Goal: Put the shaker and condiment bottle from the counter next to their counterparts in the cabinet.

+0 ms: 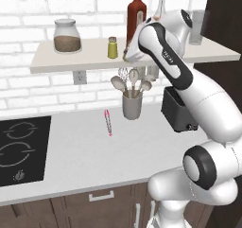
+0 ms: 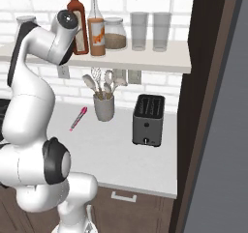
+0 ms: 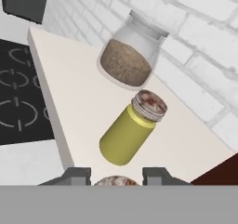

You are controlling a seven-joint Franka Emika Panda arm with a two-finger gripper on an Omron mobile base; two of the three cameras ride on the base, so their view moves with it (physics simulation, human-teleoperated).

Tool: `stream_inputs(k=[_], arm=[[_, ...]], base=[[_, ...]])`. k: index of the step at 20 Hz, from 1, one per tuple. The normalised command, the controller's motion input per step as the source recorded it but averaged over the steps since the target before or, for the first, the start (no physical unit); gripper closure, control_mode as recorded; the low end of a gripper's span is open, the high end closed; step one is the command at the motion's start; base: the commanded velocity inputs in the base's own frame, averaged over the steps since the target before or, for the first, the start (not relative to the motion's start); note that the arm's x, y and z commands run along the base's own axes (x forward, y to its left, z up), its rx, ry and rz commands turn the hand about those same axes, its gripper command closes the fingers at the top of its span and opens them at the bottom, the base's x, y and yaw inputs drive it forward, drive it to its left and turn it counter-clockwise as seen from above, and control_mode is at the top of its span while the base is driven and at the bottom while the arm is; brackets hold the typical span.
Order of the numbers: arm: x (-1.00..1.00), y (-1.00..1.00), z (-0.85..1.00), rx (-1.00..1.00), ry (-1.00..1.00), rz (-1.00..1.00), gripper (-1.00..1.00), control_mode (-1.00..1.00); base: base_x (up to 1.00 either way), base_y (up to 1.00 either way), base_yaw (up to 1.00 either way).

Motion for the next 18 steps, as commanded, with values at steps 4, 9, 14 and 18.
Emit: stream_inputs(k=[4, 9, 14, 18], arm=[[0.48, 0.0, -0.11, 0.0, 0.0, 0.02, 1.0, -1.0], [0.36, 0.02, -0.22, 0.0, 0.0, 0.02, 1.0, -1.0], [0.07, 0.19, -0.45, -0.05, 0.0, 0.02, -1.0, -1.0], [0.04, -0.01, -0.3, 0.0, 0.0, 0.02, -1.0, -1.0]], base=[[0.0, 0.0, 0.0], [0.0, 0.0, 0.0], [0.0, 0.0, 0.0], [0.0, 0.0, 0.0]])
